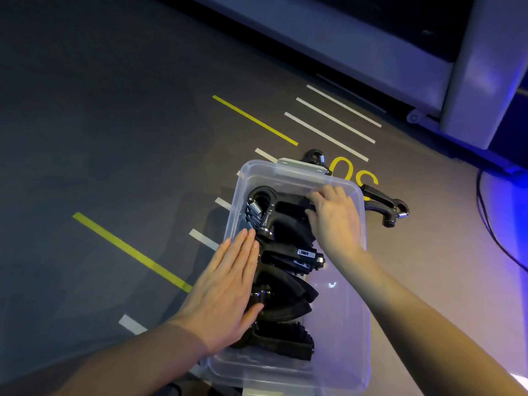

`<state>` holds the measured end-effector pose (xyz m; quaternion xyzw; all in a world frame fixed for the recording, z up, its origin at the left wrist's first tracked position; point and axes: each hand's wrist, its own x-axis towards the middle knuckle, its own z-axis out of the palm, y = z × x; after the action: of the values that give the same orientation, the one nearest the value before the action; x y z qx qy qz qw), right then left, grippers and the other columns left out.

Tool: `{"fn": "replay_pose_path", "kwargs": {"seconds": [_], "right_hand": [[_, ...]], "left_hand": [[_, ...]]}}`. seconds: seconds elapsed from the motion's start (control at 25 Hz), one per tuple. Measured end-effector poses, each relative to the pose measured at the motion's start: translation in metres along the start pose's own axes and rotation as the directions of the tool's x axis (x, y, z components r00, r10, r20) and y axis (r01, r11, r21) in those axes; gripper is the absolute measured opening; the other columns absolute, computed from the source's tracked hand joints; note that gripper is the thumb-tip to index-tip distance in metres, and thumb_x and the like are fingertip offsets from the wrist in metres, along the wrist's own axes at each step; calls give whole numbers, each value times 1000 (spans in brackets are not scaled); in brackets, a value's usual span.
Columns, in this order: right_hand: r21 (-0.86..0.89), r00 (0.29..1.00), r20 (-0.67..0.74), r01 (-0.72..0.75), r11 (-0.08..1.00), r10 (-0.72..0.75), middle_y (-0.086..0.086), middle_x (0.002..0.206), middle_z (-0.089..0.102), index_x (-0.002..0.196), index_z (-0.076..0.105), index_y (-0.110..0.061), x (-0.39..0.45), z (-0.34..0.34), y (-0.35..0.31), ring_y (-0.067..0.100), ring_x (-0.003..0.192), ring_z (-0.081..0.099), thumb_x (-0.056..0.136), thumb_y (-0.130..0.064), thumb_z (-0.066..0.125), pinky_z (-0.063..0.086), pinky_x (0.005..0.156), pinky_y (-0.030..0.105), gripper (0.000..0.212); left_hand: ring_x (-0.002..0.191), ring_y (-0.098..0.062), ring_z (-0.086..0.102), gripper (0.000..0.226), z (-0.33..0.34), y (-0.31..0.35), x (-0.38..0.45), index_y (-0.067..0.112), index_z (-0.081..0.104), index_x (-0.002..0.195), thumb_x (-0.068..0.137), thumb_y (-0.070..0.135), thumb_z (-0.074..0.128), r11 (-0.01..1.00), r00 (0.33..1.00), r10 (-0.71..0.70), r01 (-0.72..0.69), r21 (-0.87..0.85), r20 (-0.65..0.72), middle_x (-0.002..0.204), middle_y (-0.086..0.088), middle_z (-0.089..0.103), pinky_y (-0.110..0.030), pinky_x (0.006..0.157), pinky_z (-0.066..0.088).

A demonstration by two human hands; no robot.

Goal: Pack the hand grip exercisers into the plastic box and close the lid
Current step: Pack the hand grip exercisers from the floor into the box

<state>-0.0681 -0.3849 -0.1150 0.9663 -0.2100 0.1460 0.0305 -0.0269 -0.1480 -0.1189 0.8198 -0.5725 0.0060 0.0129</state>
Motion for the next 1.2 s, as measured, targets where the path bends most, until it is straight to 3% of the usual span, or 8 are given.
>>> {"fn": "replay_pose_path", "kwargs": {"seconds": [0.2,0.32,0.6,0.8,0.88,0.96,1.04,1.2], "right_hand": [[-61,956,245,182,981,-162,9,148,38,143,38,-19,-16,14,-25,35,135,36,85,-58,41,34,104,57,70],[-89,945,291,181,980,-148,7,153,31,146,32,-21,-19,20,-20,32,139,31,90,-41,51,32,107,55,63],[111,911,386,110,988,-145,1,159,11,150,16,-26,-15,3,-22,26,146,10,88,-57,14,18,115,52,70],[427,985,-172,53,903,24,8,145,41,138,45,-9,-16,-44,10,22,133,37,94,-33,43,28,111,32,50],[535,959,-203,-62,843,199,2,139,43,131,49,-12,-19,-36,50,23,128,45,94,-29,43,37,107,37,41],[547,924,-100,-259,796,369,-2,135,43,128,50,-16,-20,-12,92,24,119,52,93,-31,40,41,101,37,39],[311,919,53,-388,868,391,1,136,45,134,48,-19,-21,16,132,27,119,50,94,-32,38,40,99,35,43],[-140,815,483,-288,947,319,6,155,25,151,14,-19,-15,63,187,28,141,23,100,-25,36,27,110,40,56]], "left_hand": [[139,-36,19,84,1,0,0,-7,28,139,83,55,34,1000,1000,-13,13,-13,9,148,-26,24,-46,109,16],[139,-35,20,84,3,0,0,-6,27,140,82,55,34,1000,1000,-9,9,-22,-2,149,-25,23,-47,108,17],[138,-35,22,85,-1,0,4,-1,26,142,81,58,34,999,999,39,-39,-31,-10,150,-23,23,-51,104,22],[139,-32,21,82,-13,24,54,2,29,142,82,56,36,991,990,76,-88,-98,-118,151,-18,24,-50,106,20],[138,-32,21,83,-13,44,82,1,30,141,80,57,37,986,984,107,-123,-109,-141,151,-18,24,-51,106,19],[139,-33,19,84,-13,64,114,2,29,142,79,58,34,985,982,116,-132,-107,-146,151,-18,24,-53,106,18],[140,-34,15,84,-15,78,151,5,26,144,80,60,29,990,985,75,-93,-109,-158,153,-16,19,-56,106,14],[141,-36,14,83,-12,84,198,13,25,145,78,62,27,990,993,-30,13,-138,-118,154,-14,17,-62,105,6]]}}
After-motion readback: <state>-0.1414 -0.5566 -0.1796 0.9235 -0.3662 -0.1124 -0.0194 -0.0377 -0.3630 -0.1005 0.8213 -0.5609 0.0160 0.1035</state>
